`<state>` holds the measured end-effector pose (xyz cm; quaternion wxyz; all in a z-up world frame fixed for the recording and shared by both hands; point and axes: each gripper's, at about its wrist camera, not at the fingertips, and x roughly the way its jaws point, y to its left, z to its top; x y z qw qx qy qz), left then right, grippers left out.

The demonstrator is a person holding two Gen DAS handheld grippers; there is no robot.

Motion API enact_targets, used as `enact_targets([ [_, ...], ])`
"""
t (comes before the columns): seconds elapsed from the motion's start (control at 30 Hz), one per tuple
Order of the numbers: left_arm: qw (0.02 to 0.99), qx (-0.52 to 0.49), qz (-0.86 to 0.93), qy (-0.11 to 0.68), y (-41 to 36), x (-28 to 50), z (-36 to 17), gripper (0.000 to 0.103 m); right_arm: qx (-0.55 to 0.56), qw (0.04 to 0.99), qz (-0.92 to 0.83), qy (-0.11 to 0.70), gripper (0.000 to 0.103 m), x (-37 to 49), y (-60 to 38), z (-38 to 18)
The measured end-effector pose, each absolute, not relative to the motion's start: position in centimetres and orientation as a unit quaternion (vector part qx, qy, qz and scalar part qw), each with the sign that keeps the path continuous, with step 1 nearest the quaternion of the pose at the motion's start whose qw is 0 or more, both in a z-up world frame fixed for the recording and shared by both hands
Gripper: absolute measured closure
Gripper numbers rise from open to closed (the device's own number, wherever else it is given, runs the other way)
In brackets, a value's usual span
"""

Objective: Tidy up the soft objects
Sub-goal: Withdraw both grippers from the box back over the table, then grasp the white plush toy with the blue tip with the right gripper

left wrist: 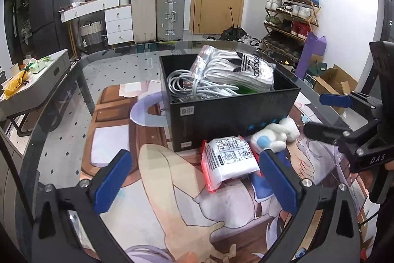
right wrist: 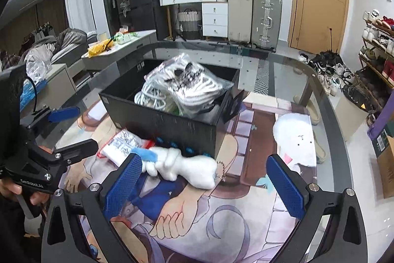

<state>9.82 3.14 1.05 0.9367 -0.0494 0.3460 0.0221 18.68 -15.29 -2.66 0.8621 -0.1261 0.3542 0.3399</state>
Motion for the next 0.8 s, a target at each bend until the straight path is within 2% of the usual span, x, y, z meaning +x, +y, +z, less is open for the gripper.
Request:
enact_targets([
  [0.33, 0.927, -0.07, 0.013, 0.369, 3.6, 10.2, 0.0, 0.0, -0.14, 0.833, 0.351, 0.404, 0.001, 19.4, -13.2, -6.1],
  [0.8, 0.922, -0.101, 0.011, 0.374, 4.3, 10.0, -0.6, 0.0, -0.155, 0.821, 0.349, 0.425, 0.001, 20.0, -10.1, -8.2],
])
